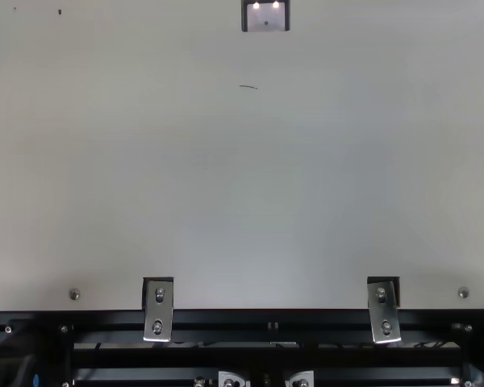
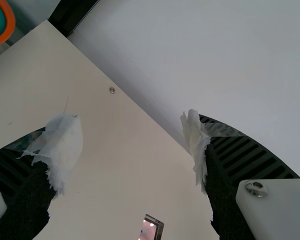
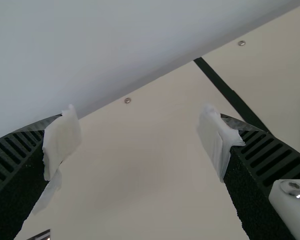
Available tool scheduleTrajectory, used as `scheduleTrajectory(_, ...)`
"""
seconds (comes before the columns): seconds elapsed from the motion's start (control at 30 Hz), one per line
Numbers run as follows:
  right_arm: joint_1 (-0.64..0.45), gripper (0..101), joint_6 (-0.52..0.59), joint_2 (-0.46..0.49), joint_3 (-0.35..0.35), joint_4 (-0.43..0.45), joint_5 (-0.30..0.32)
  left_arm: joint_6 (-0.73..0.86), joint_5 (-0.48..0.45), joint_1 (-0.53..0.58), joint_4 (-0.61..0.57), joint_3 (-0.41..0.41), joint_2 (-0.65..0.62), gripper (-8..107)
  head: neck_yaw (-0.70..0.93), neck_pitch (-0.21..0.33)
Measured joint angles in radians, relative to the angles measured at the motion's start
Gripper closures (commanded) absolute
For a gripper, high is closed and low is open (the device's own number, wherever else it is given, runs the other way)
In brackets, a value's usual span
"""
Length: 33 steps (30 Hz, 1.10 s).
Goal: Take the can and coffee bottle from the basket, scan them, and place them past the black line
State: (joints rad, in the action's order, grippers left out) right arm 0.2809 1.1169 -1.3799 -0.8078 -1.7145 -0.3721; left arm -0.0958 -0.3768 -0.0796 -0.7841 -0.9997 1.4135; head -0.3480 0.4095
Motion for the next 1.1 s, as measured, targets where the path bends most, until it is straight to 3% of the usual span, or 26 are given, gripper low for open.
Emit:
scheduleTrajectory(0.17,0.002,0,-0.027,0.017,-0.001,0.043,0.071,0.008,-0.042,0.007,0.024,-0.012,-0.009,9,0.0,-0.005)
scheduleTrajectory(0.33,-0.009,0,-0.04,0.061,0.022,0.099,0.196,0.014,-0.085,0.01,0.049,-0.026,-0.02,9,0.0,0.0)
scheduleTrajectory(0.57,-0.043,0,-0.183,0.128,0.042,0.095,0.34,0.016,-0.129,0.015,0.085,-0.028,-0.025,9,0.0,0.0)
scheduleTrajectory(0.87,-0.039,0,-0.204,0.128,0.041,0.106,0.348,0.014,-0.129,0.015,0.085,-0.028,-0.025,9,0.0,0.0)
scheduleTrajectory(1.1,-0.003,0,-0.284,0.116,0.022,0.22,0.329,0.014,-0.129,0.015,0.085,-0.028,-0.025,9,0.0,0.0)
